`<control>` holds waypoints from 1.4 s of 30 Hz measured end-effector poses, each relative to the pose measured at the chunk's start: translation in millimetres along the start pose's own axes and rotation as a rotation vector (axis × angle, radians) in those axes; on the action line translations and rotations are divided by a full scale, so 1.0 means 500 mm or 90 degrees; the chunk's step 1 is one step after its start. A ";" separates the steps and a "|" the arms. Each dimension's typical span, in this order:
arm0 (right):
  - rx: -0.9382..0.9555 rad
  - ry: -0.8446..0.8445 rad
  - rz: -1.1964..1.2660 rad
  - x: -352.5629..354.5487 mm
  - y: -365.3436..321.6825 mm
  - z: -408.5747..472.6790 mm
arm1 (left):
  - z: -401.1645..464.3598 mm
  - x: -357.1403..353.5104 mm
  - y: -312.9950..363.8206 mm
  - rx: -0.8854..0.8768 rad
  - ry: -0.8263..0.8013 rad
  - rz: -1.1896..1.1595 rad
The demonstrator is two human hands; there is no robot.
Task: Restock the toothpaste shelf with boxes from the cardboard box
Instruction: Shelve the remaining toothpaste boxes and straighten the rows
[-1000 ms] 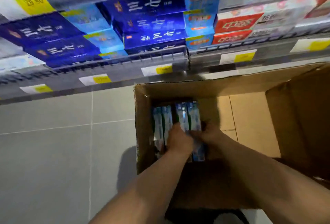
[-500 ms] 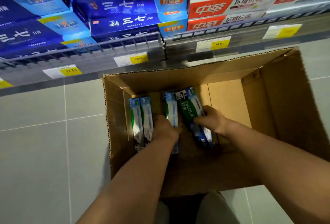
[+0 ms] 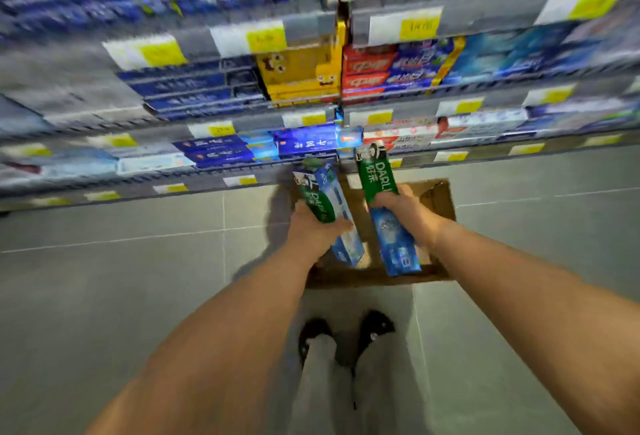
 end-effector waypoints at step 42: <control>0.967 0.557 -0.966 -0.869 -0.982 -0.758 | -0.485 1.411 0.396 -0.372 0.094 -0.702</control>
Point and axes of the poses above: each hand's wrist, its own z-axis towards the middle knuckle, its own x-axis out of the back of the hand, y = z × x, the point moved 3 cm from there along z, towards the middle knuckle, and after that the axes turned 1 degree about z, right-handed, at the moved point
